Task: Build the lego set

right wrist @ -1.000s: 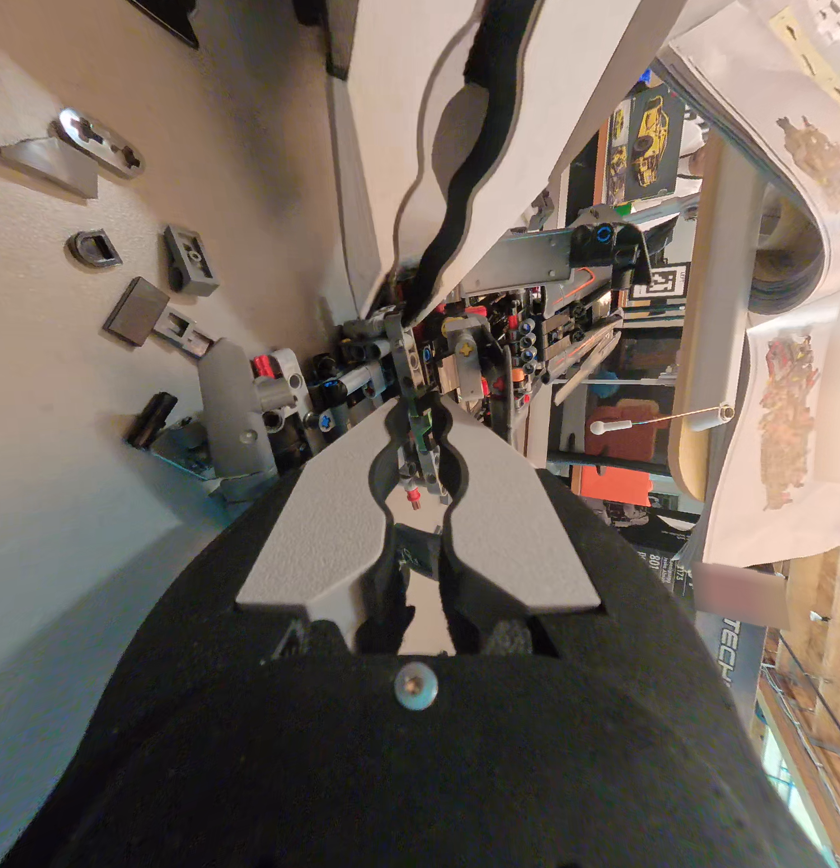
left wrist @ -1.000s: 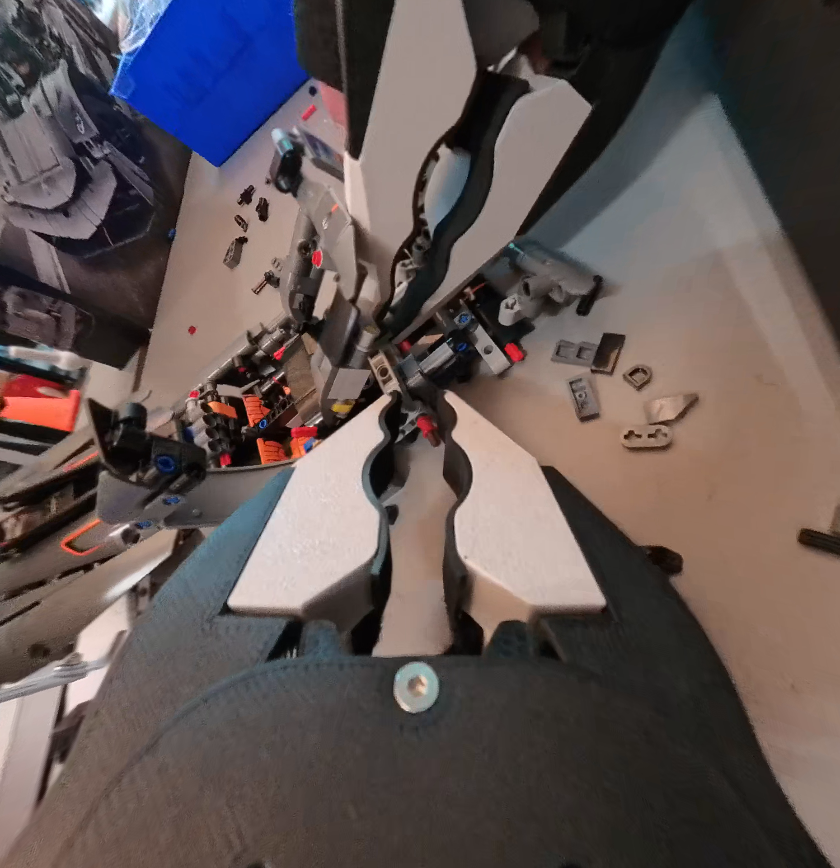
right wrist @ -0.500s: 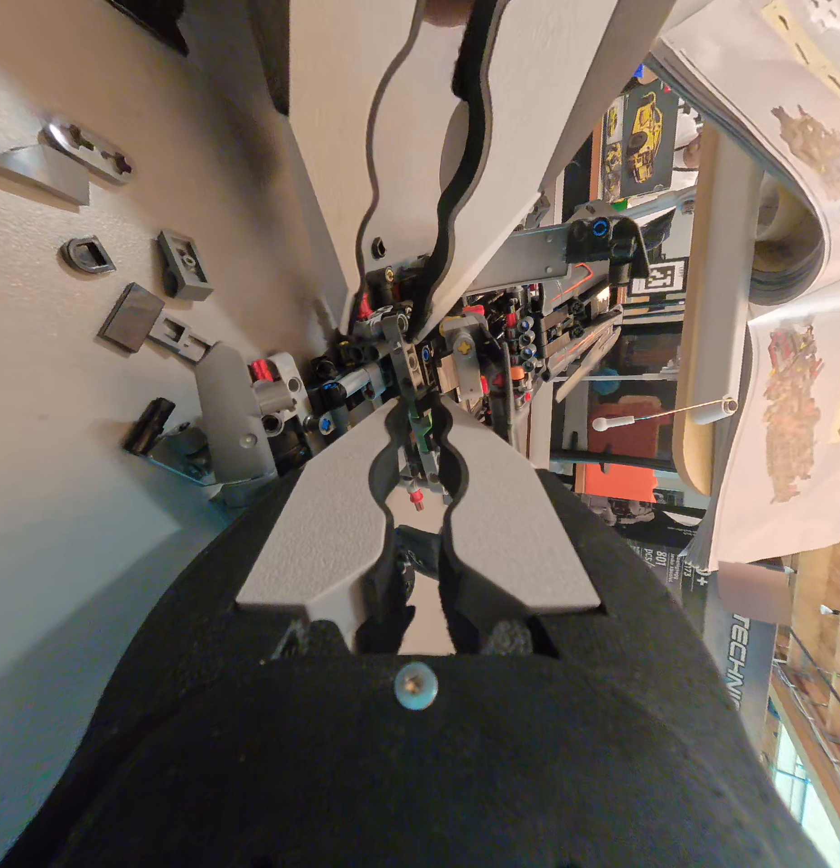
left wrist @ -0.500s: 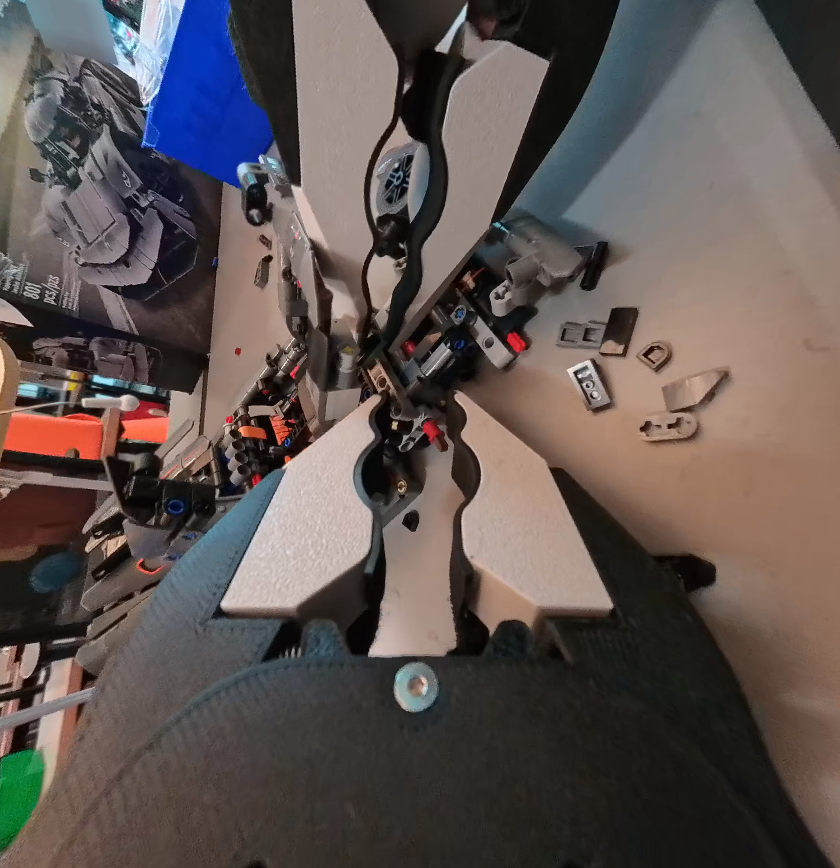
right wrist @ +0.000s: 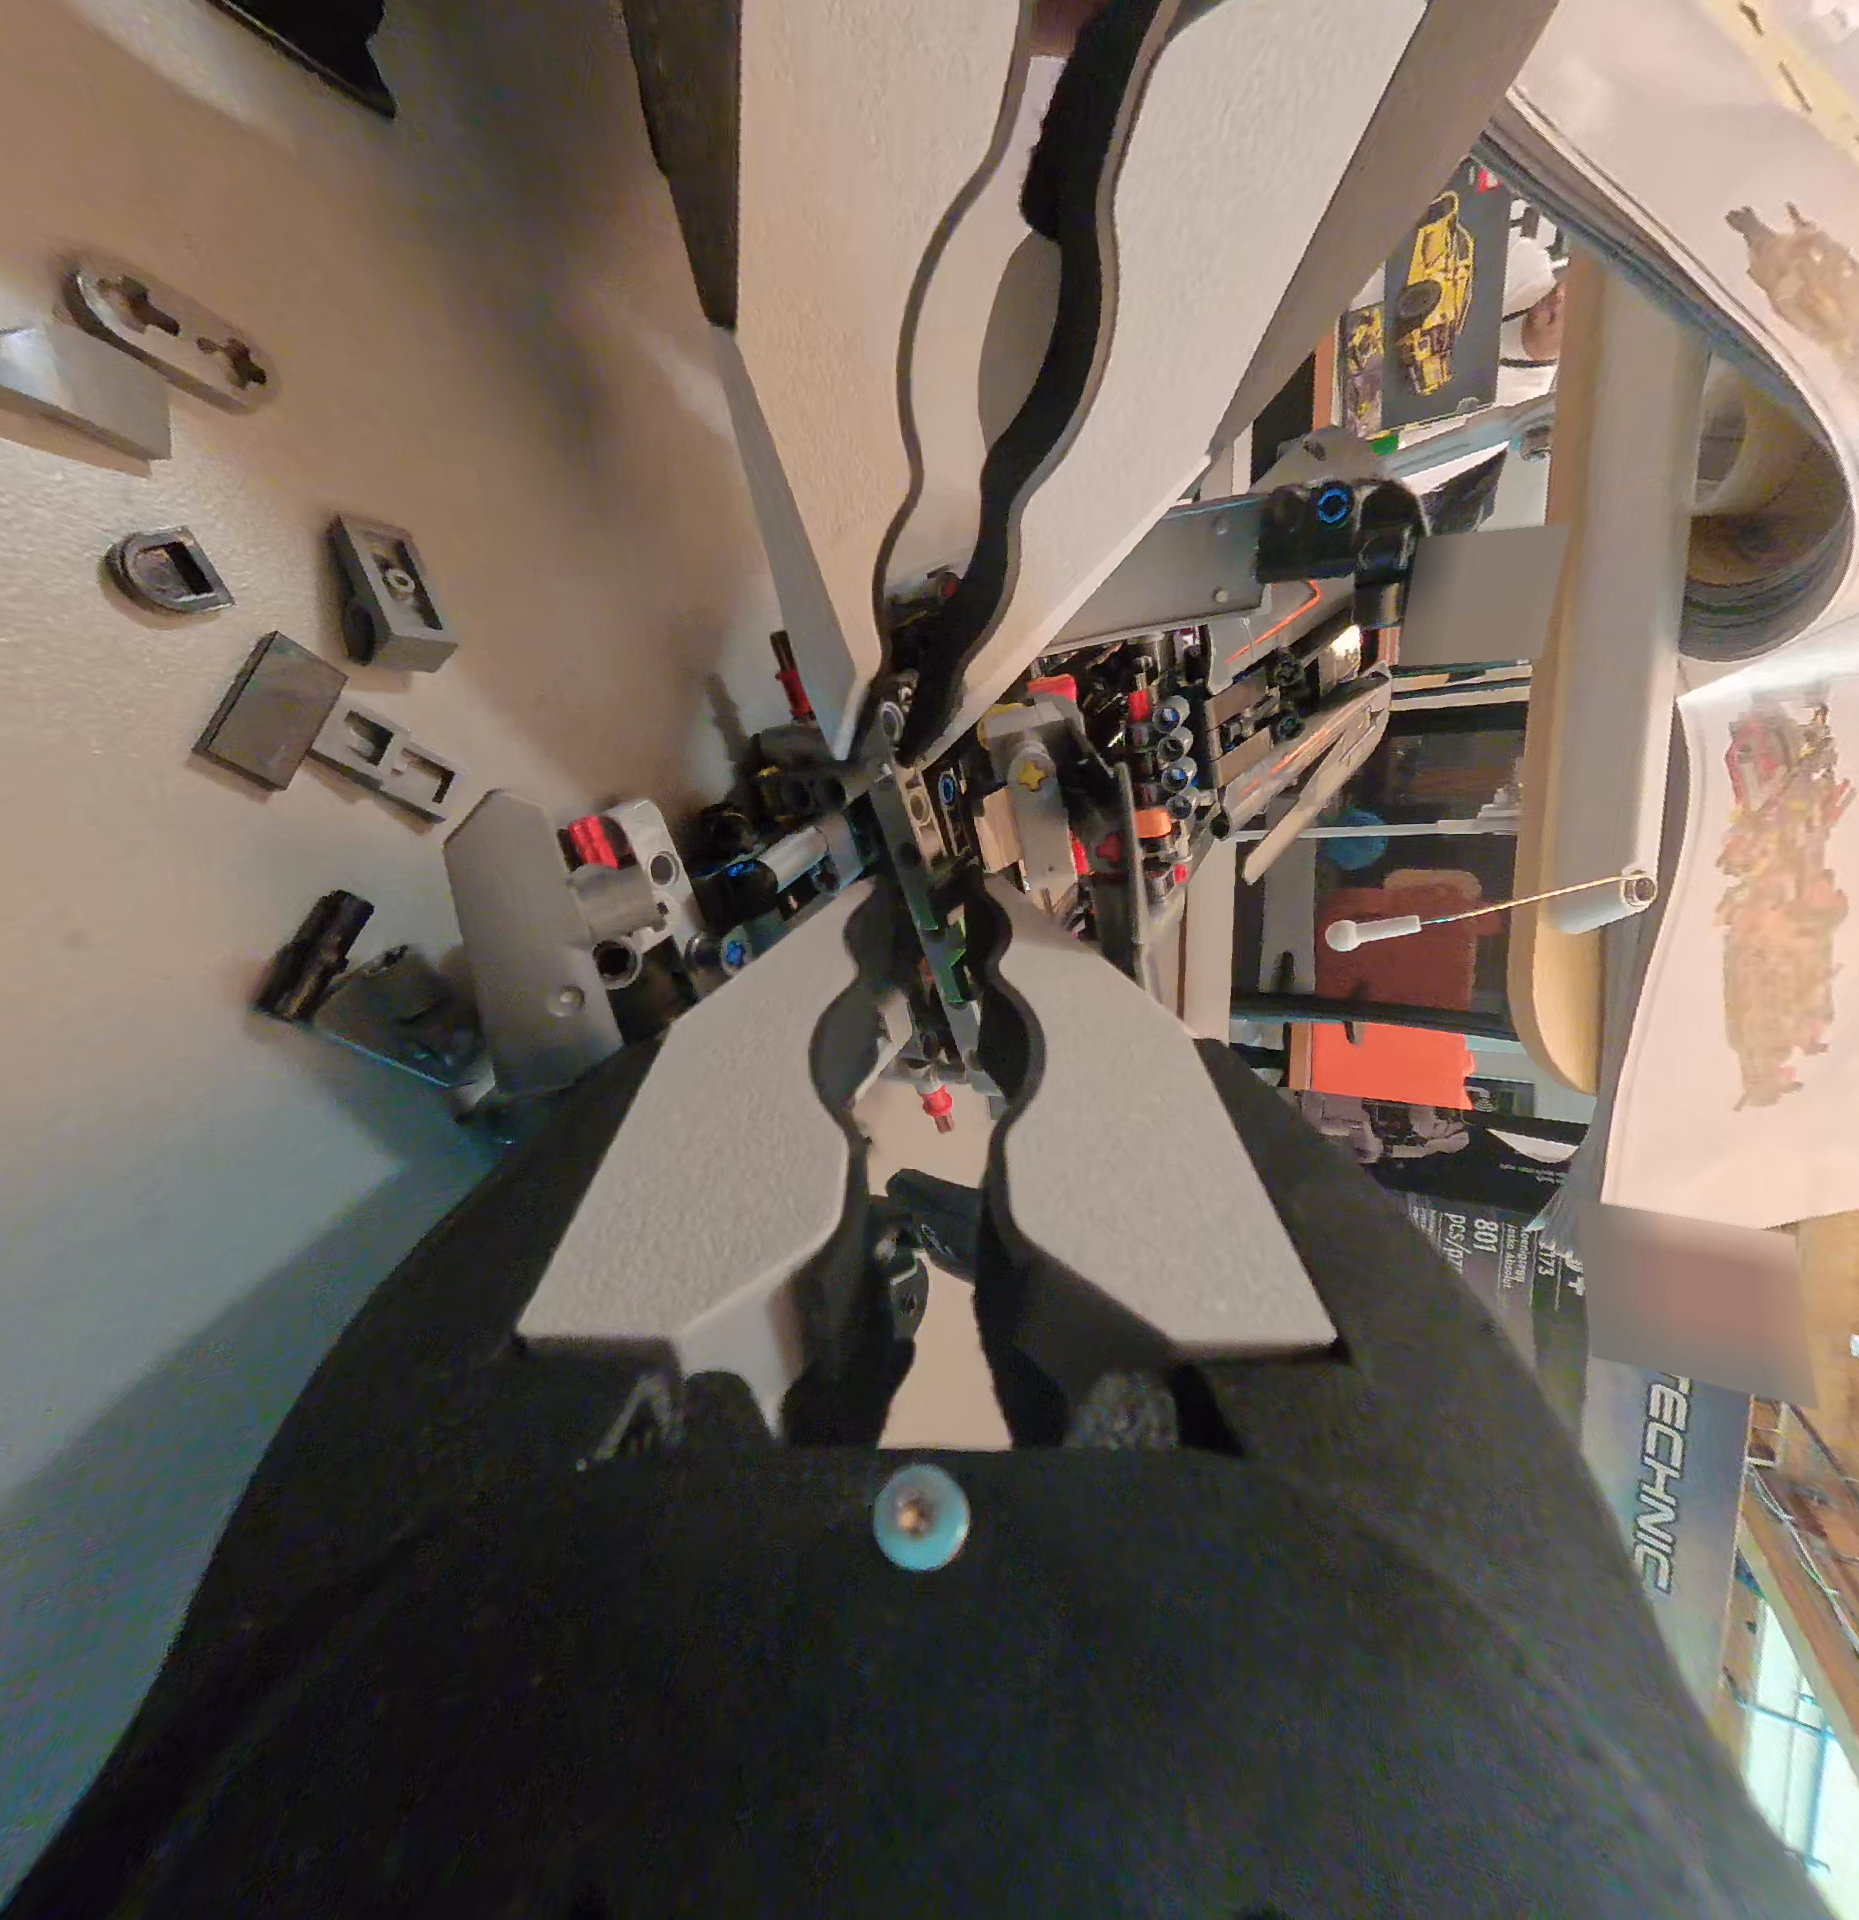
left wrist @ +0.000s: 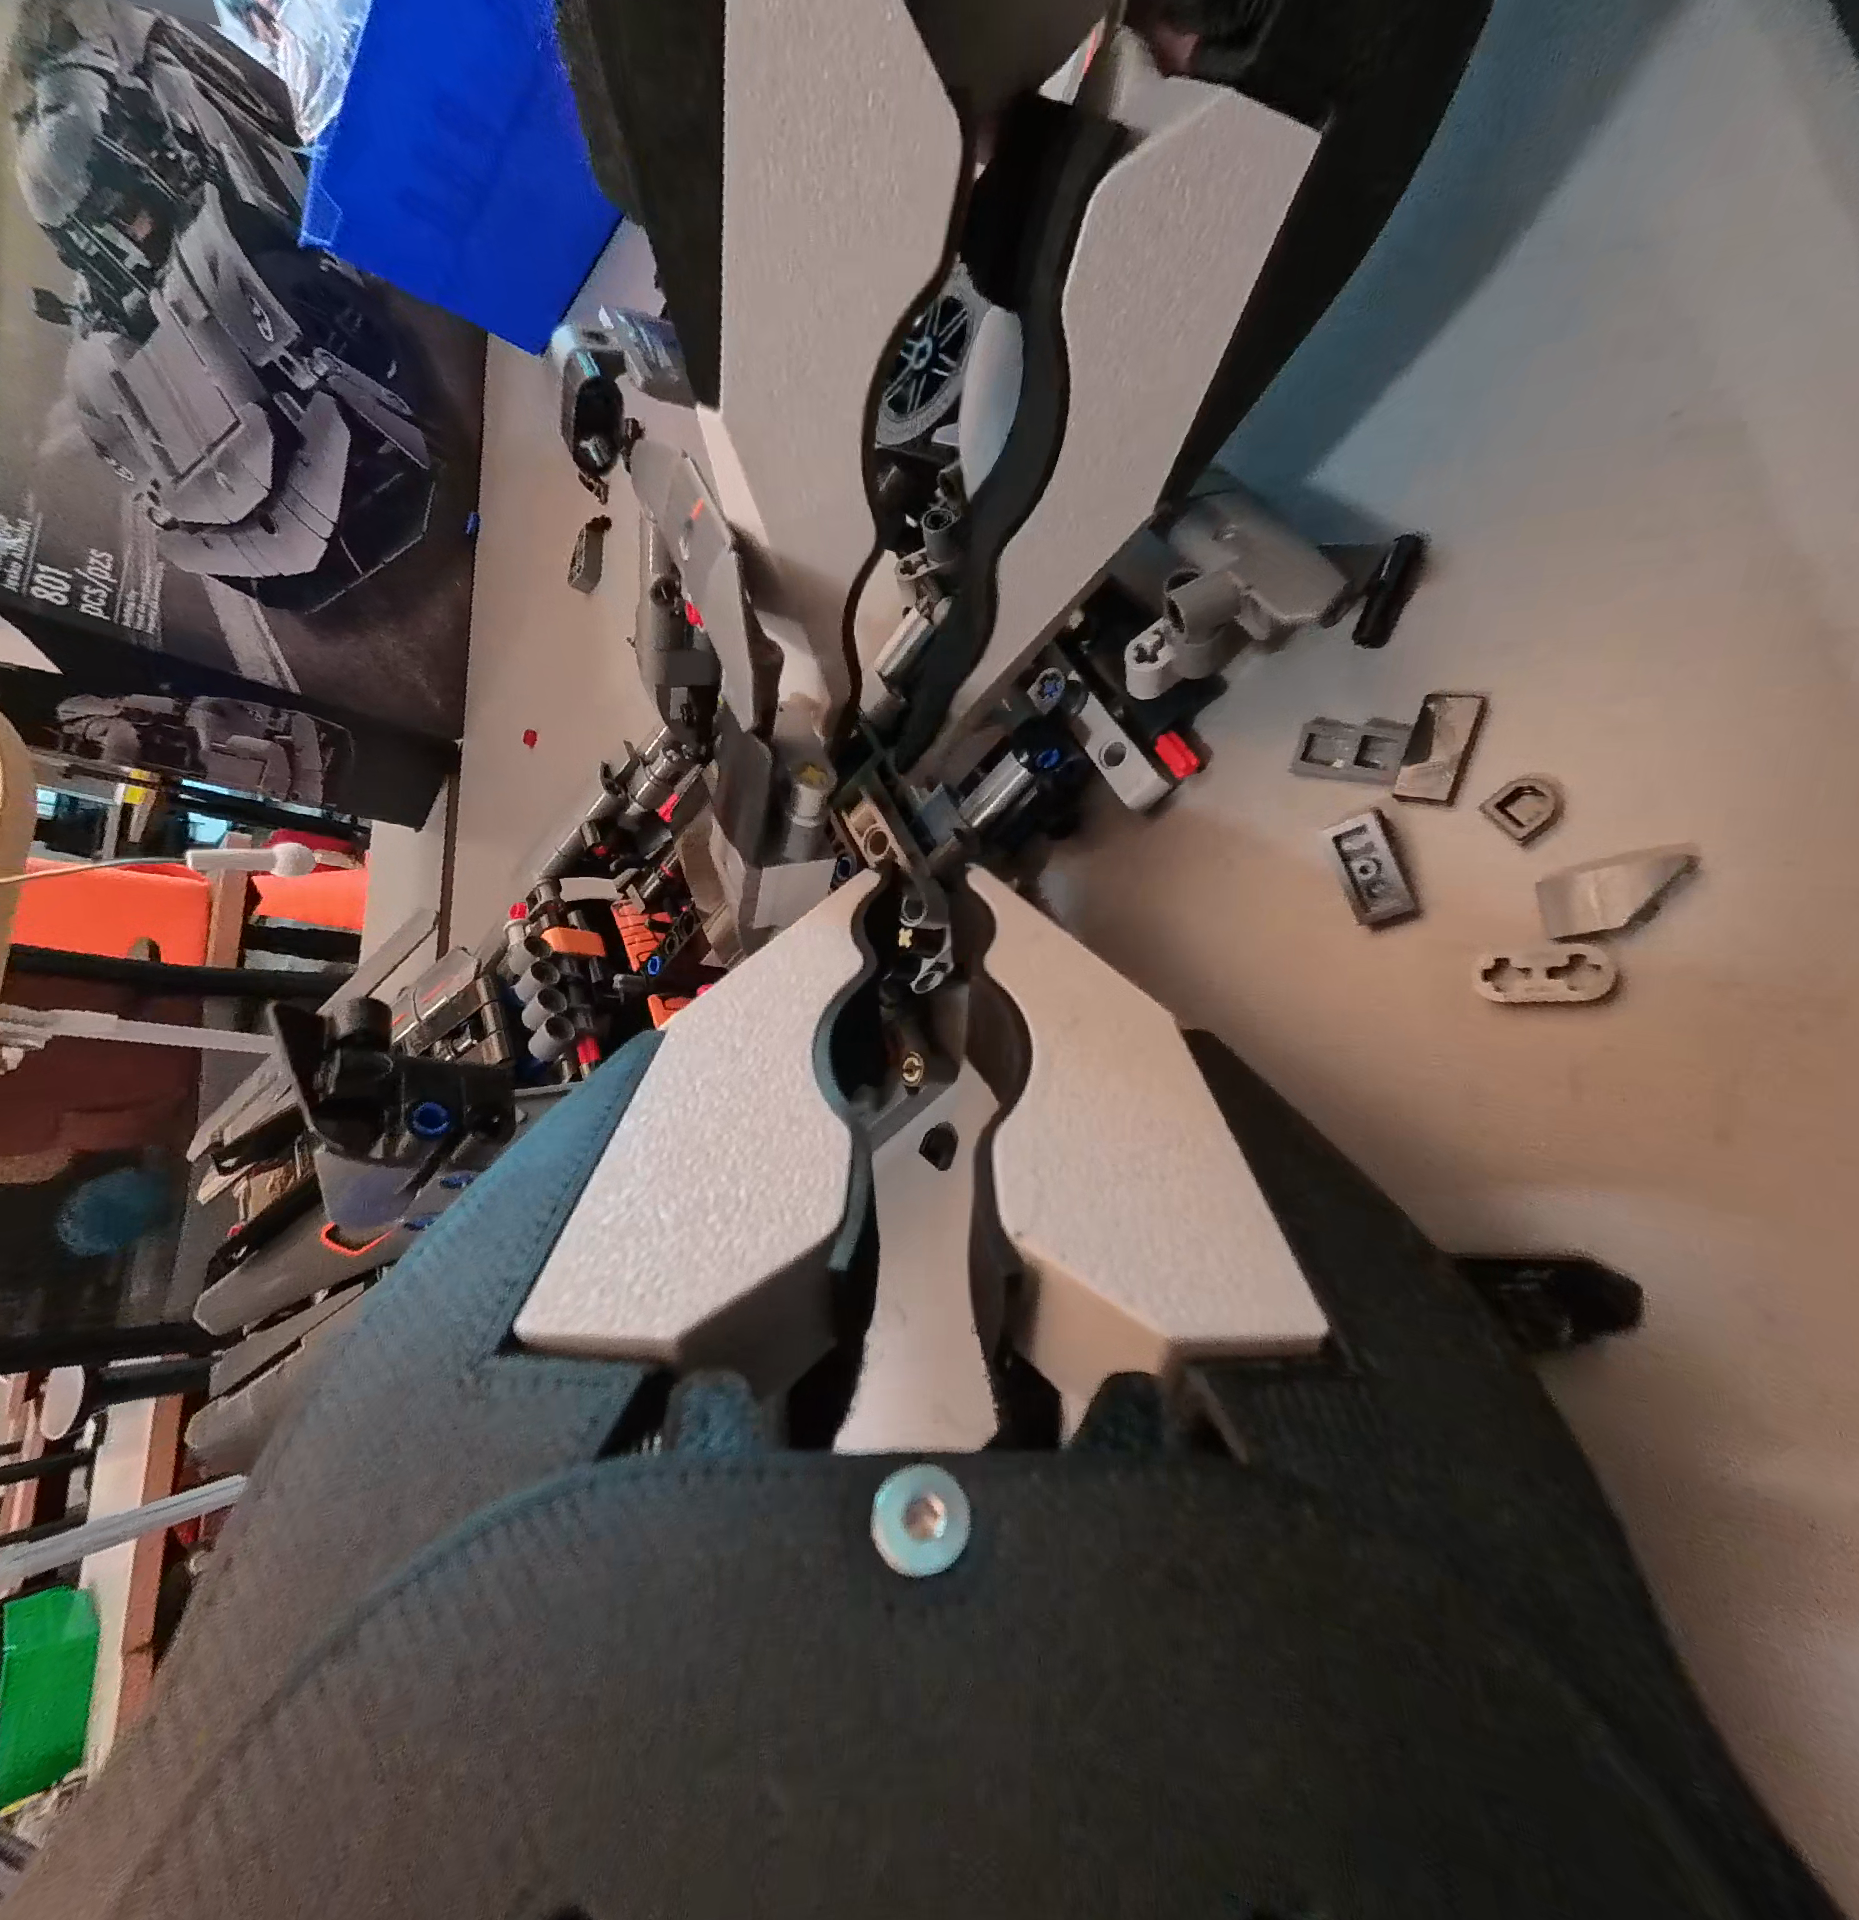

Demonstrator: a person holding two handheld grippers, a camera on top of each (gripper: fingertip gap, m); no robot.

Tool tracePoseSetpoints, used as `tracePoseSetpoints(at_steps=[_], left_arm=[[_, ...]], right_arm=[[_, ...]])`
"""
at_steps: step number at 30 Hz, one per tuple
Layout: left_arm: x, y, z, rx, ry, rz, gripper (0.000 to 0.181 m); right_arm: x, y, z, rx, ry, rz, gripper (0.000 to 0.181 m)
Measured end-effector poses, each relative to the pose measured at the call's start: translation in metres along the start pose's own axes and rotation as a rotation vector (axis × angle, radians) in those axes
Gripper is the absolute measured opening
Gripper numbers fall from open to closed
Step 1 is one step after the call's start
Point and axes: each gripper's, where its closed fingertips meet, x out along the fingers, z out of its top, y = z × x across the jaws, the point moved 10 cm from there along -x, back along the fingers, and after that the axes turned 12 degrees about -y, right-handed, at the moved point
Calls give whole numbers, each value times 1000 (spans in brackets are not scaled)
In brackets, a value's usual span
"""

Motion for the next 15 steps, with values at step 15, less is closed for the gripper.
tracePoseSetpoints(at_steps=[15], left_arm=[[1, -2, 0, 23, 13, 34, 3]], right_arm=[[2, 5, 3, -85, 28, -46, 7]])
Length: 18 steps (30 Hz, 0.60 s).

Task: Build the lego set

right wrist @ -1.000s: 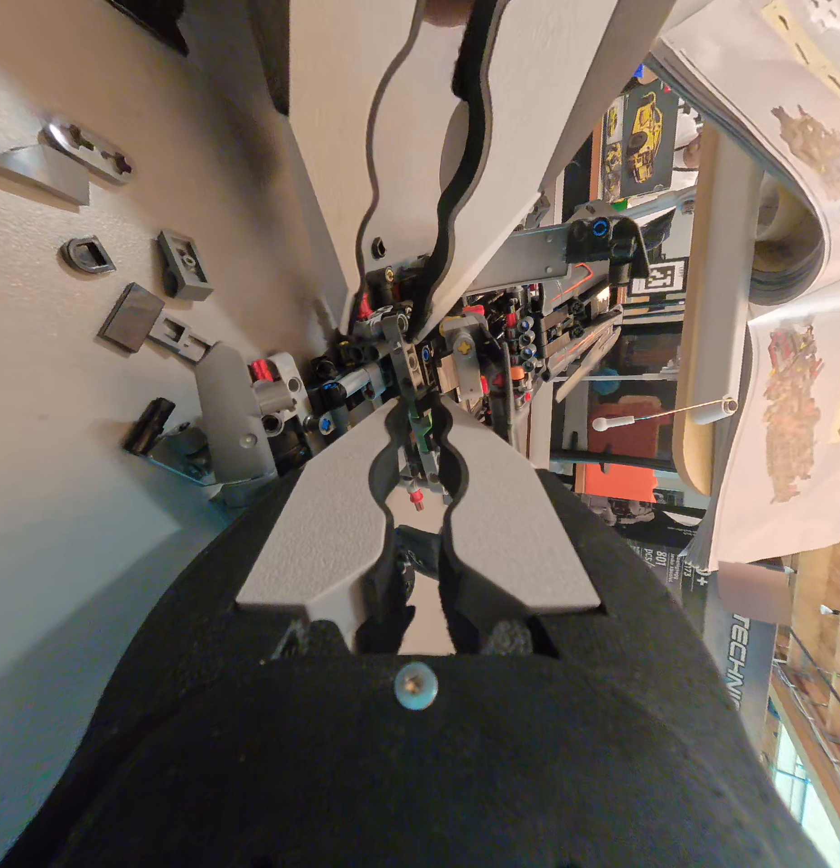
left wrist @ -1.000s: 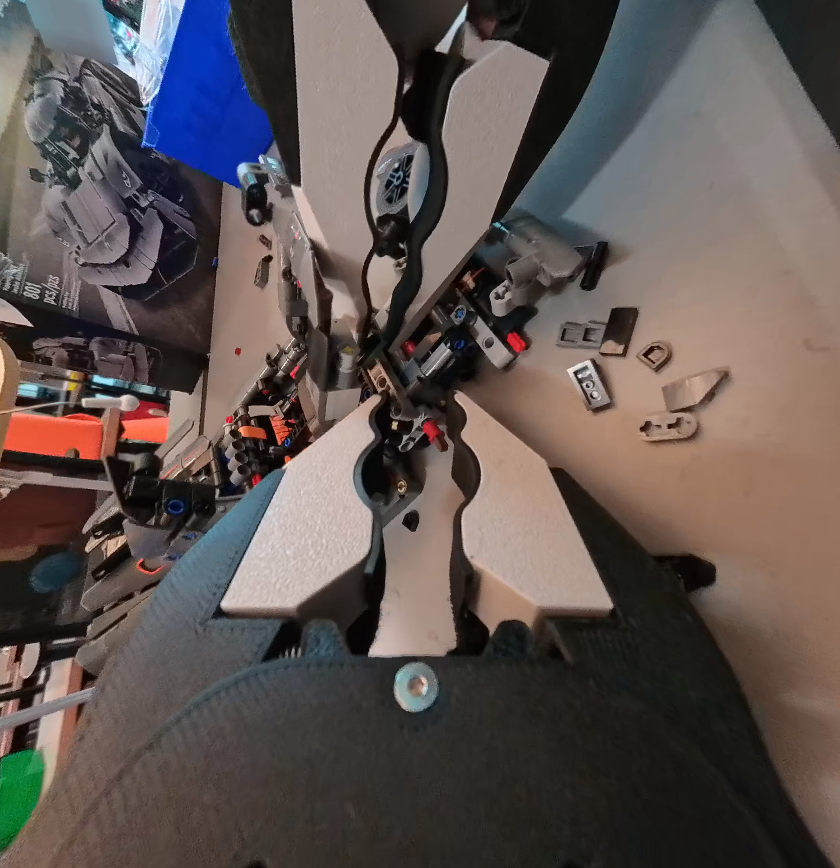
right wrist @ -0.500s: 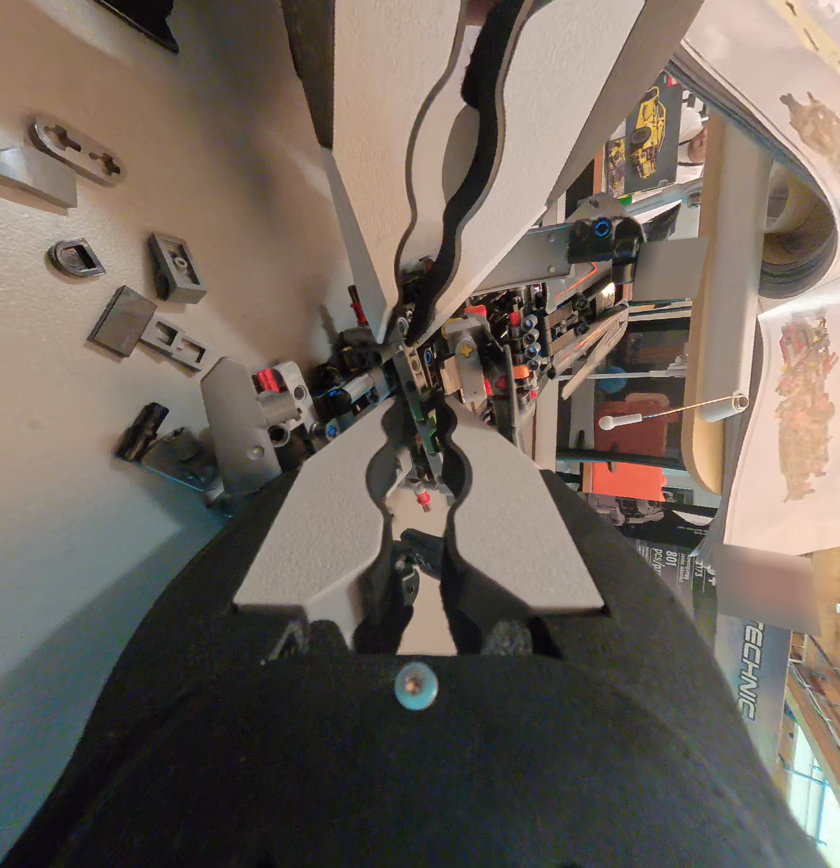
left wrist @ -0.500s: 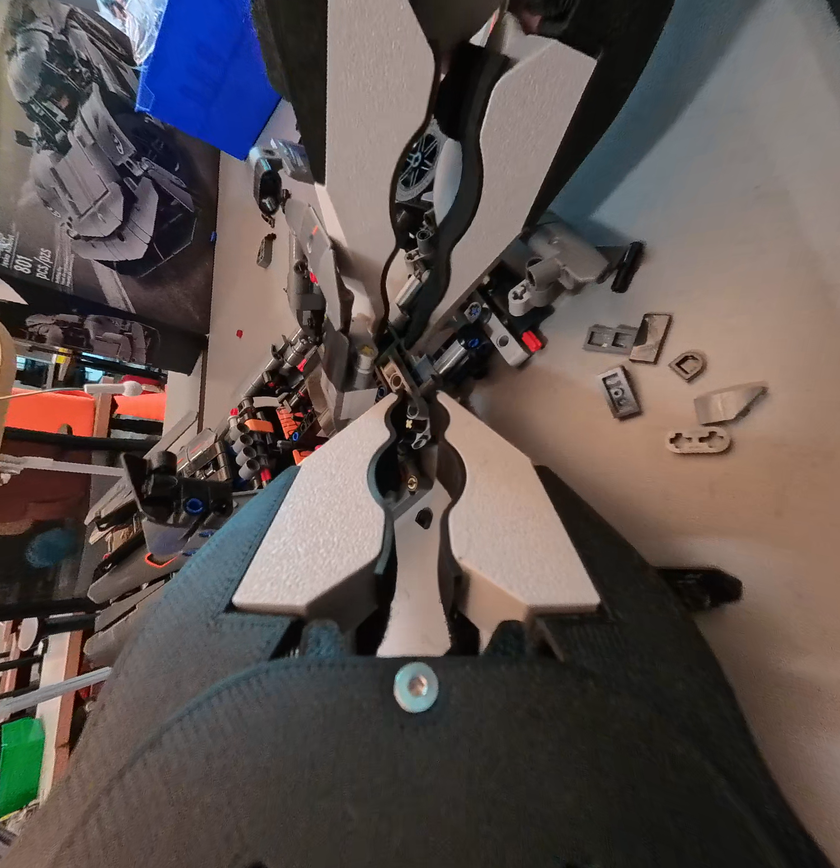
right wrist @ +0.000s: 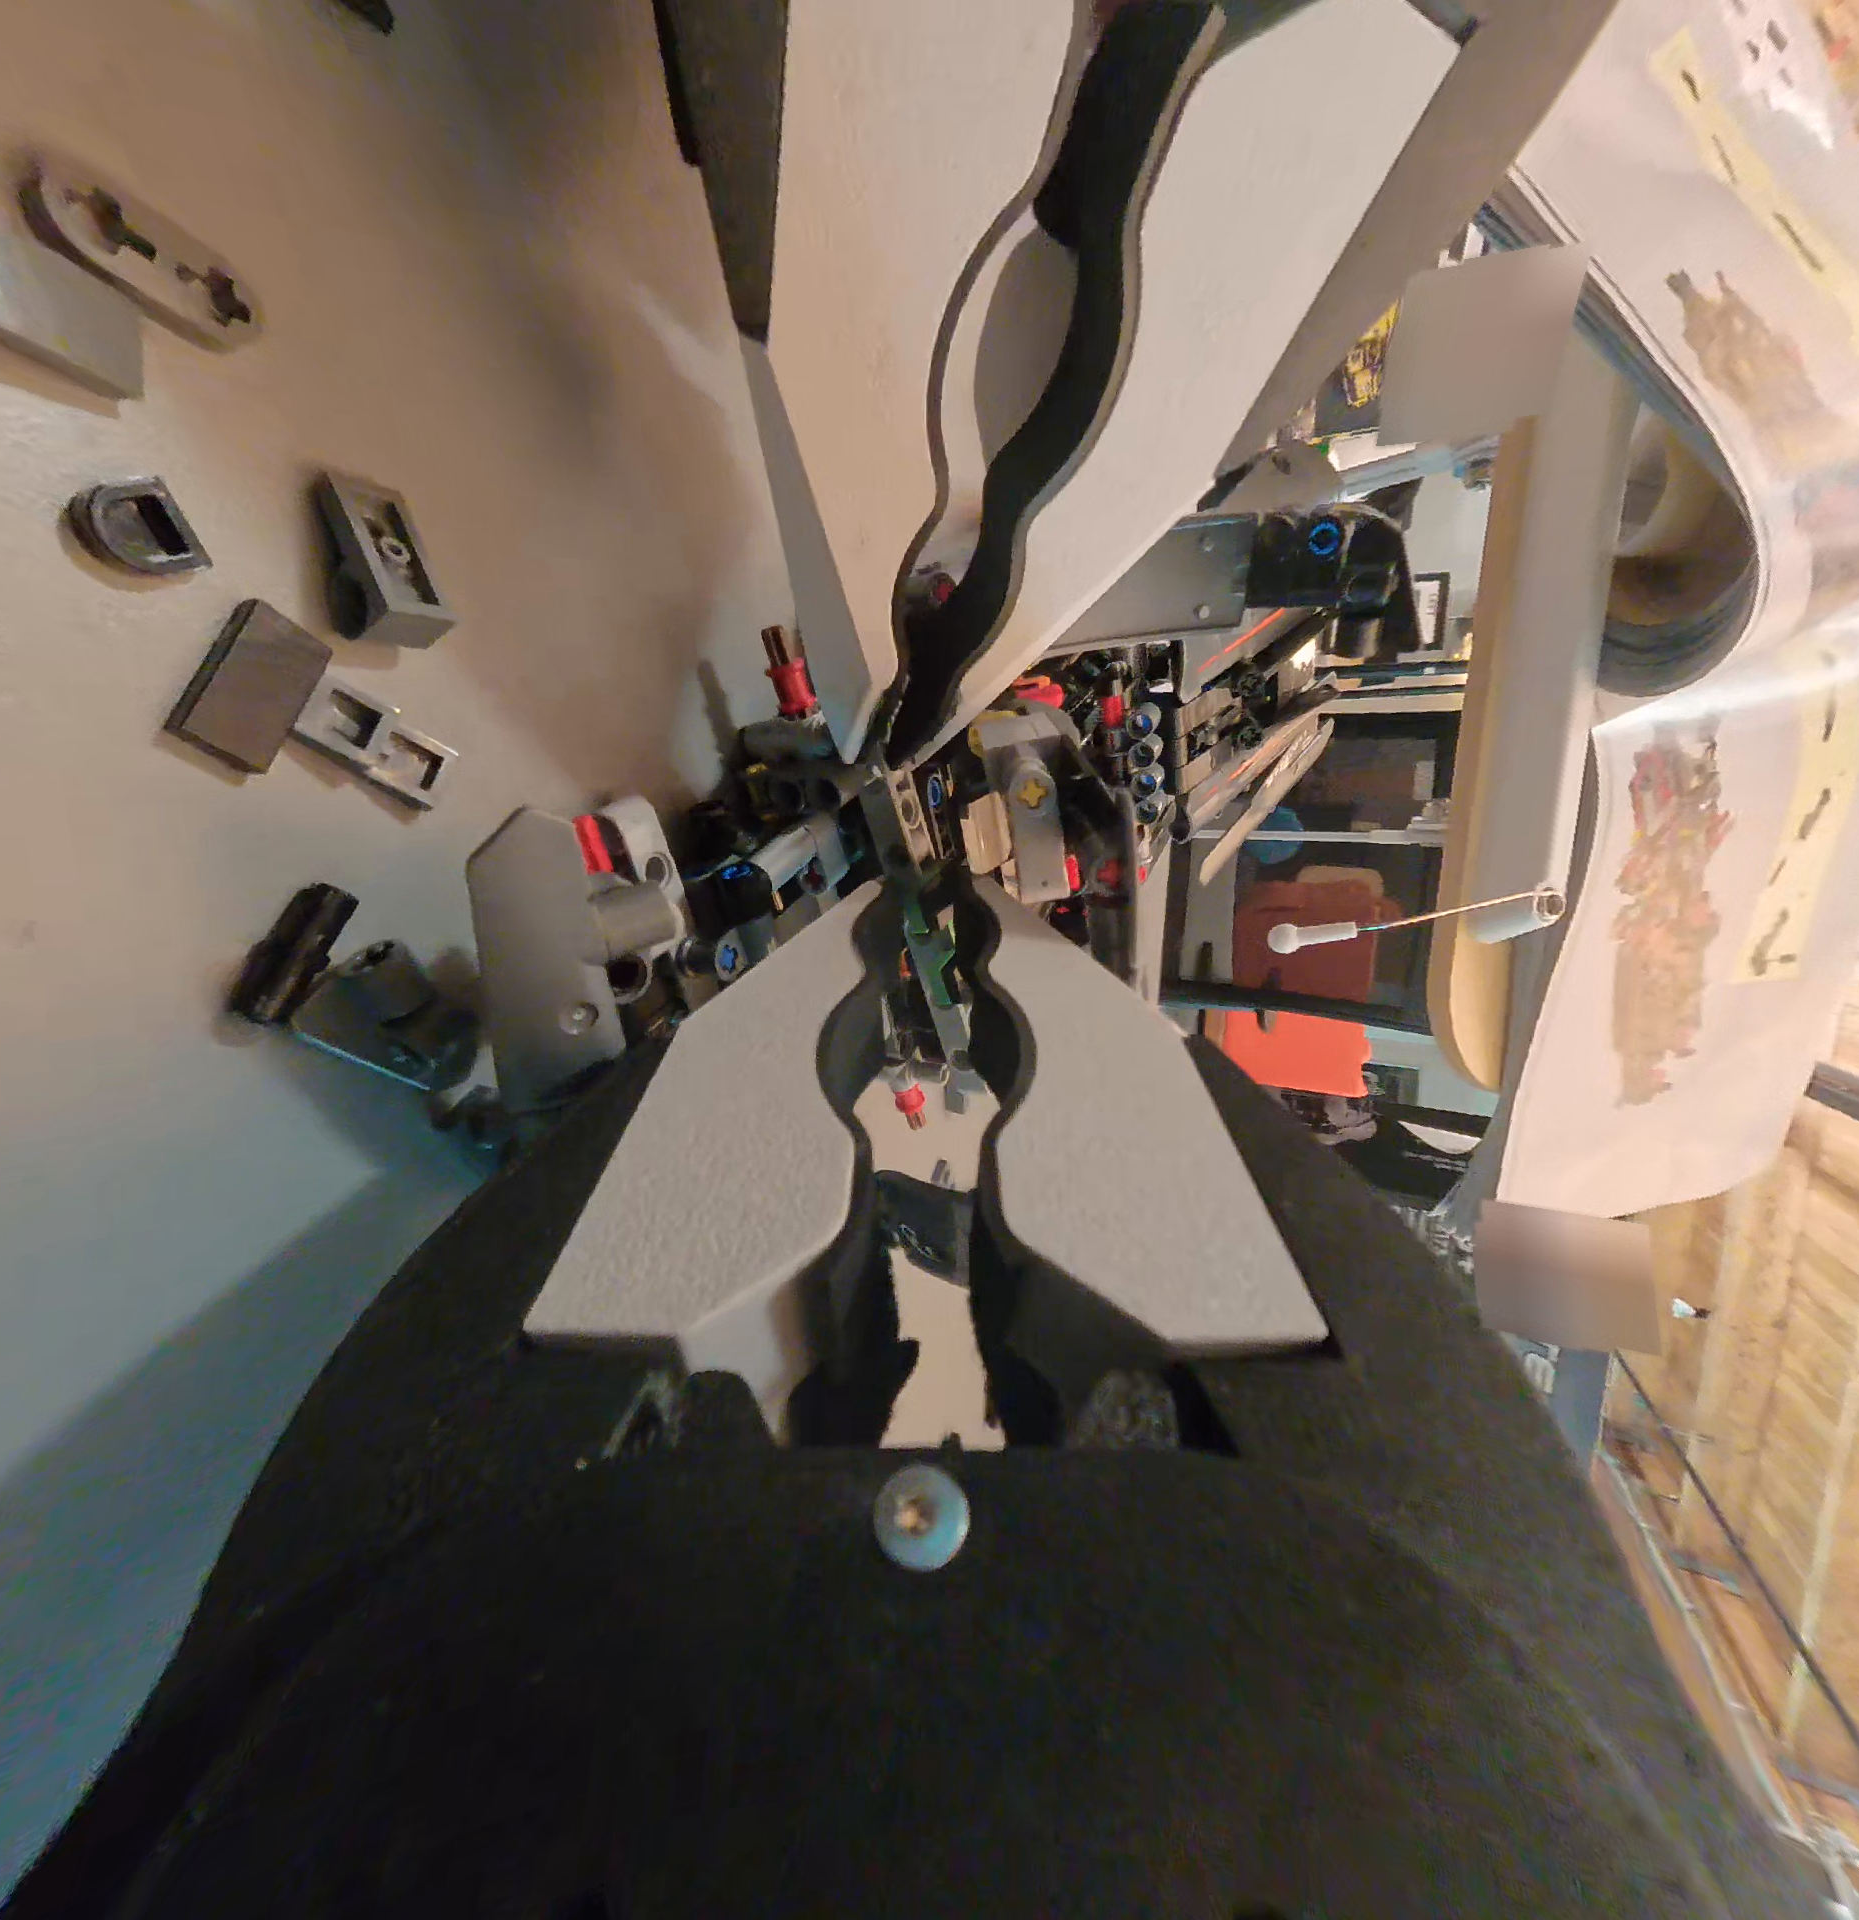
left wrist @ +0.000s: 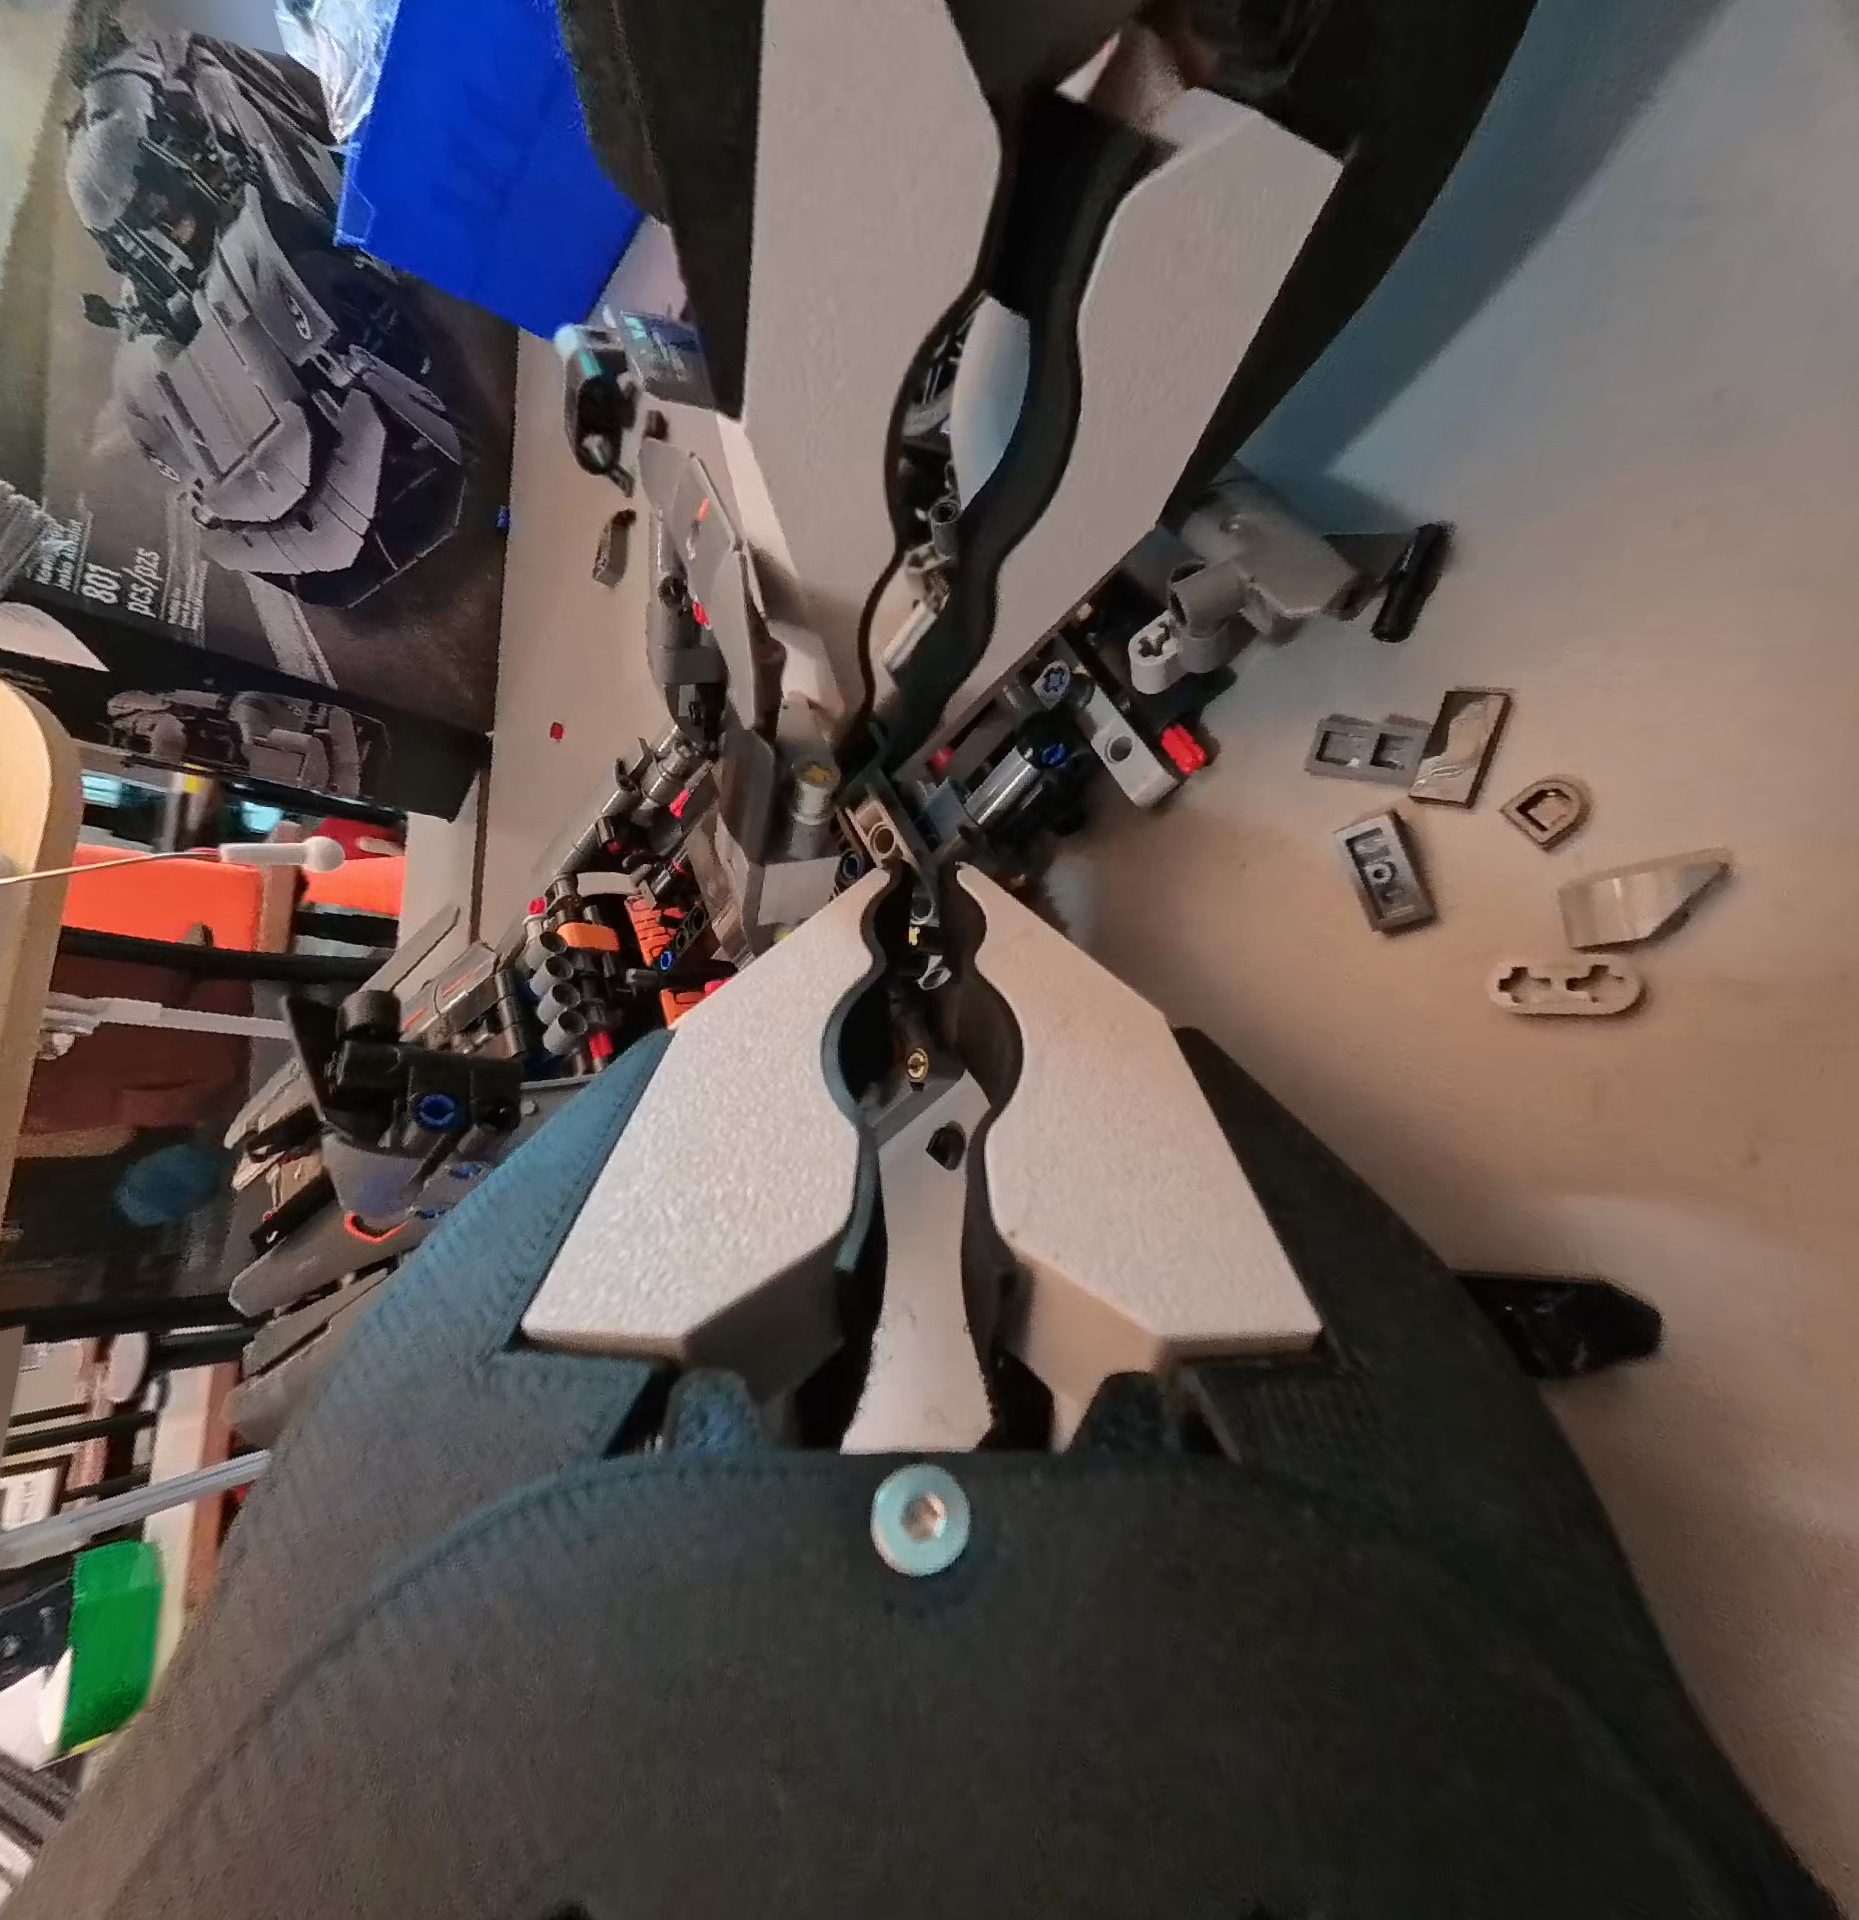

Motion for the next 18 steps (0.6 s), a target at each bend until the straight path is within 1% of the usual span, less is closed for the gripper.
tracePoseSetpoints(at_steps=[3, 10, 11, 12, 14, 16, 18], left_arm=[[1, -1, 0, -5, 3, 11, 3], [2, -2, 1, -2, 22, 22, 2], [2, -1, 2, -3, 25, 17, 2], [3, -1, 3, 5, 25, 12, 1], [4, 0, 7, 29, 56, 8, 1], [4, 0, 6, 13, 45, 5, 1], [4, 1, 4, 4, 34, -3, 1]], right_arm=[[0, 2, 1, -28, 8, -7, 7], [1, 0, -1, 87, -14, 30, 7], [2, 4, 1, 90, -28, 91, 0], [5, 8, 2, 95, -27, 102, 0], [6, 7, 4, 70, -14, 93, 0], [4, 7, 3, 76, -18, 90, 0], [-1, 2, 1, 96, -25, 54, 0]])
